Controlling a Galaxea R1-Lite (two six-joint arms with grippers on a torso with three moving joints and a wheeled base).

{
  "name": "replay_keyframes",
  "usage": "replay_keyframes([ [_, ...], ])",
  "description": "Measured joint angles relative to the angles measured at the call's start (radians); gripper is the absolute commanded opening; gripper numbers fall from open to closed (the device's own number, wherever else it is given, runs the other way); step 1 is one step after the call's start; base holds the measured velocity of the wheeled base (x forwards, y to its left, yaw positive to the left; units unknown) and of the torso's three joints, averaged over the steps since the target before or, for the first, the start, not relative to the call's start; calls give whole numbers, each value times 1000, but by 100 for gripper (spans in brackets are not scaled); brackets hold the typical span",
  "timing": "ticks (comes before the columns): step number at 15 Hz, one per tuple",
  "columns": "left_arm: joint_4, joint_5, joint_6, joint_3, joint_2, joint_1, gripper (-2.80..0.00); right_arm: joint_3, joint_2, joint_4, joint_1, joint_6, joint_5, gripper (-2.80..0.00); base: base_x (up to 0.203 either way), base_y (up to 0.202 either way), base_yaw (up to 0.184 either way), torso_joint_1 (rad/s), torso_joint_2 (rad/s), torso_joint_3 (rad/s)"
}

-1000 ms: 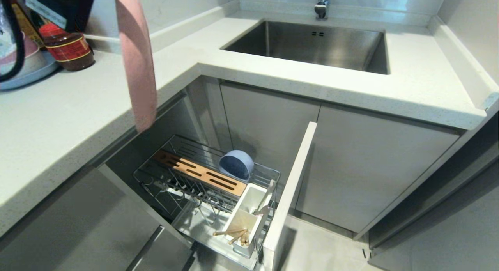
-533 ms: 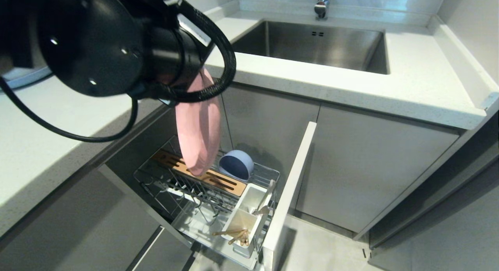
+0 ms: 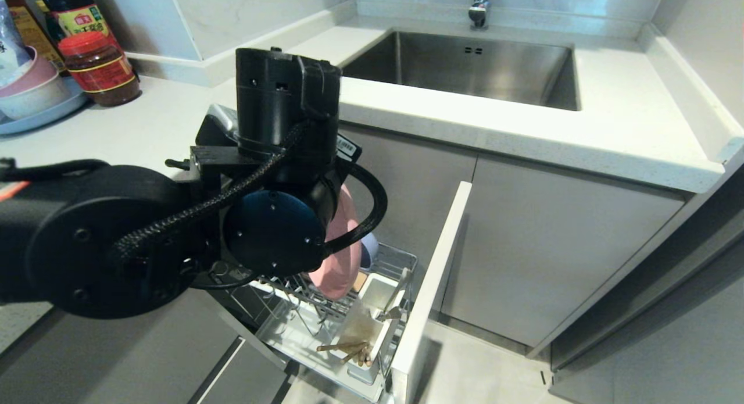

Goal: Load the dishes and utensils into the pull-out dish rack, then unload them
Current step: Pick up the plate and place it in the cupboard

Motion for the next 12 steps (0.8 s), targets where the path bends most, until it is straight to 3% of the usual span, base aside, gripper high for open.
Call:
replay_keyframes([
  [8,-448,-1,4,293,-14,73,-280,0,0,0,0,0,0,-280,0,0,0,0,0,0],
  [12,-507,6,0,327,18,102,-280,0,0,0,0,0,0,-280,0,0,0,0,0,0],
])
